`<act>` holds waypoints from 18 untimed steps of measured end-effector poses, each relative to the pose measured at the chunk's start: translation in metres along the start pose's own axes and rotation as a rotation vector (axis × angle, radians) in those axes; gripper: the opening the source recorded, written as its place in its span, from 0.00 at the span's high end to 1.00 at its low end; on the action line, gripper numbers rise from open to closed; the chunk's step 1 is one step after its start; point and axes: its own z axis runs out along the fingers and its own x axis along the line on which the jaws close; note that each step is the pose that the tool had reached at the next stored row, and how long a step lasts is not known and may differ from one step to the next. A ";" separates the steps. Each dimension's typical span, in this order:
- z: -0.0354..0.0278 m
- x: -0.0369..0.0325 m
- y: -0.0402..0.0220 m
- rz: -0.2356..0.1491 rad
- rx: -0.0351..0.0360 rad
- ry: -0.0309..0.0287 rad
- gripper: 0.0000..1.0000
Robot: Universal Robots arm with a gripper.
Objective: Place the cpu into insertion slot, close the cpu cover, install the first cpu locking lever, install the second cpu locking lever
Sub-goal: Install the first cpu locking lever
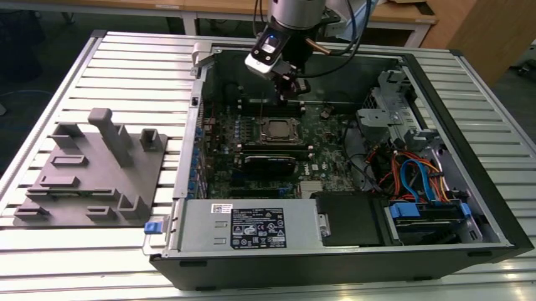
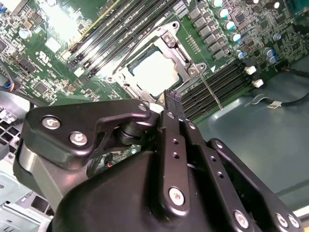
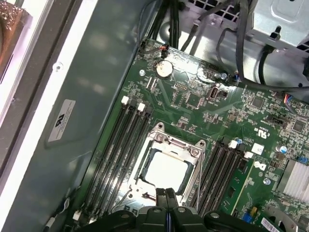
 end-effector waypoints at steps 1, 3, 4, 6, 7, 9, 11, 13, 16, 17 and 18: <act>0.0000 0.0000 0.0000 -0.001 0.0000 0.0000 0.90; 0.0000 0.0000 0.0000 -0.002 0.0001 0.0000 0.90; 0.0000 0.0000 0.0000 -0.002 0.0001 0.0000 0.90; 0.0000 0.0000 0.0000 -0.002 0.0001 0.0000 0.90; 0.0000 0.0000 0.0000 -0.002 0.0001 0.0000 0.90; 0.0000 0.0000 0.0000 -0.002 0.0001 0.0000 0.90; 0.0000 0.0000 0.0000 -0.002 0.0000 0.0000 0.90; 0.0000 0.0000 0.0000 -0.003 -0.0003 -0.0001 0.90; 0.0000 0.0000 0.0000 -0.007 -0.0005 -0.0002 0.90; 0.0000 0.0000 0.0000 -0.014 -0.0004 -0.0003 0.90; 0.0000 0.0000 0.0000 -0.024 0.0000 -0.0003 0.90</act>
